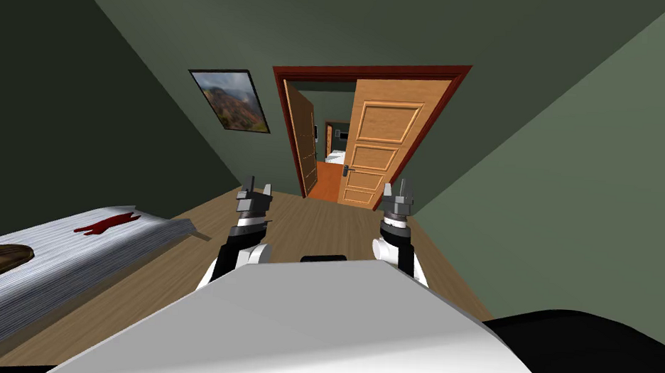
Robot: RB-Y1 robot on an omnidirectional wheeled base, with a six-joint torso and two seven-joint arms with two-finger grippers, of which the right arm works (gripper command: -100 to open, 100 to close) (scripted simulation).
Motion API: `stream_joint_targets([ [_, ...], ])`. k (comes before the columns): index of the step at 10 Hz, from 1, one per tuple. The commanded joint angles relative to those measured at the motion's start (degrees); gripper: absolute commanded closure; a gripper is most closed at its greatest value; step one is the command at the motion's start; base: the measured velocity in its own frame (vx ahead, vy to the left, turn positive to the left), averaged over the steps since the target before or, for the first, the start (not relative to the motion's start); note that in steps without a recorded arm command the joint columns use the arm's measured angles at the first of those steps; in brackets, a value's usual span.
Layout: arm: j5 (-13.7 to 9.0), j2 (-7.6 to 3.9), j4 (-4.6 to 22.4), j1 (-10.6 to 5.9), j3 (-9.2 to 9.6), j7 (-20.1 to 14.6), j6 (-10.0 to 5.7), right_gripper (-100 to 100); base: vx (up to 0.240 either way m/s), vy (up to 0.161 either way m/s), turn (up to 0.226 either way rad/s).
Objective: Push the door open
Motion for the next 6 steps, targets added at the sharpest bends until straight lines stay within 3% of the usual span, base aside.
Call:
stream_joint_targets([
  [1,0.3,-0.52,2.1,-1.12,-0.23,-0.6,0.11,-100,0.091,0.022,-0.018],
  [6,1.2,-1.80,8.0,-4.20,-0.88,-2.3,0.41,-100,0.137,0.009,-0.019],
])
